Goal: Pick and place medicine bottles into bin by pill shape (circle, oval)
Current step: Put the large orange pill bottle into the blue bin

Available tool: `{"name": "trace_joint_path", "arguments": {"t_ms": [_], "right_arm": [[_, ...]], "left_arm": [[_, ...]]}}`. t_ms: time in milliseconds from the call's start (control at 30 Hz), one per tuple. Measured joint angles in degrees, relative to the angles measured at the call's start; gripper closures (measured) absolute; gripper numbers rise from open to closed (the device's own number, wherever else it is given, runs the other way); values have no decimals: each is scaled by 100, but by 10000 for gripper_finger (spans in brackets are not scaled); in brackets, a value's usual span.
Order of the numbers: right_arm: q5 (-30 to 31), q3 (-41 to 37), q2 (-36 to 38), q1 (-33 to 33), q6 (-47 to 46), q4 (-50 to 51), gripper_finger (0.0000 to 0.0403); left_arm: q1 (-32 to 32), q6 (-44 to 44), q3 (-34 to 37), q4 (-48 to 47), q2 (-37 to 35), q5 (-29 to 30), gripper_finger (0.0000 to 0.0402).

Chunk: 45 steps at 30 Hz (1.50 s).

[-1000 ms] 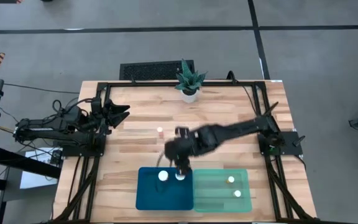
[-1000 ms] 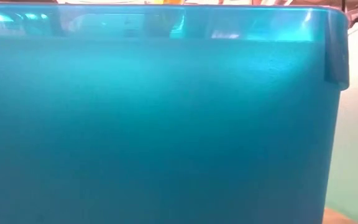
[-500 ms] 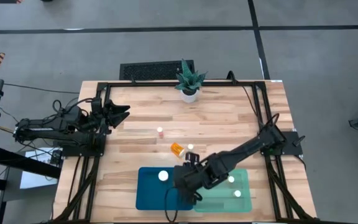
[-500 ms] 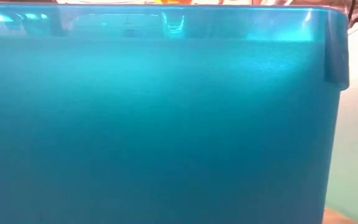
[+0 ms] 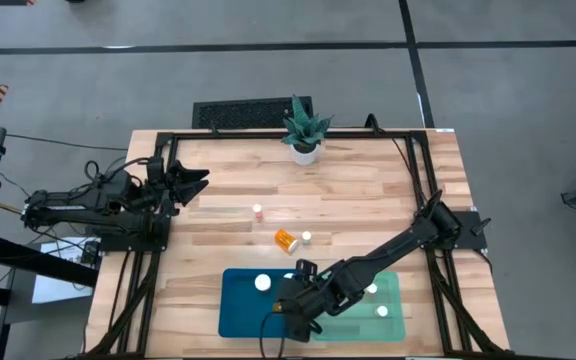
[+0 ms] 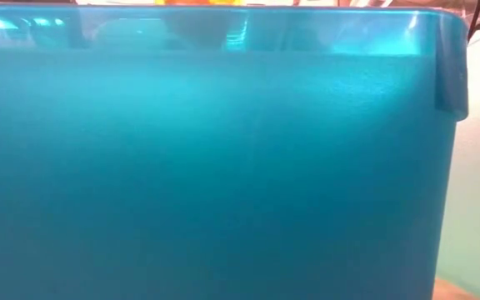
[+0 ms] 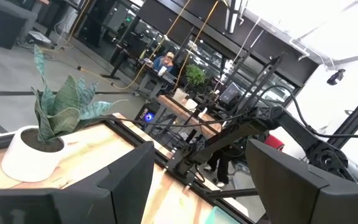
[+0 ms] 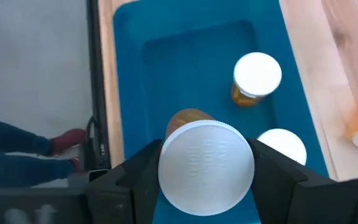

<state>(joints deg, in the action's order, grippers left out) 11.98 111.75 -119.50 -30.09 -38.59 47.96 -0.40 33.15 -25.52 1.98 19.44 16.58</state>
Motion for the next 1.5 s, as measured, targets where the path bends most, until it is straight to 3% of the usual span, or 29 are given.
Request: {"name": "trace_joint_path", "arguments": {"t_ms": [733, 1500], "right_arm": [[-568, -9, -920, 407, 655, -381, 187], [-596, -8, -1026, 476, 1131, -224, 186]], "left_arm": [[2, 33, 0, 10, 4, -37, 154], [0, 48, 0, 4, 2, -37, 154]]}}
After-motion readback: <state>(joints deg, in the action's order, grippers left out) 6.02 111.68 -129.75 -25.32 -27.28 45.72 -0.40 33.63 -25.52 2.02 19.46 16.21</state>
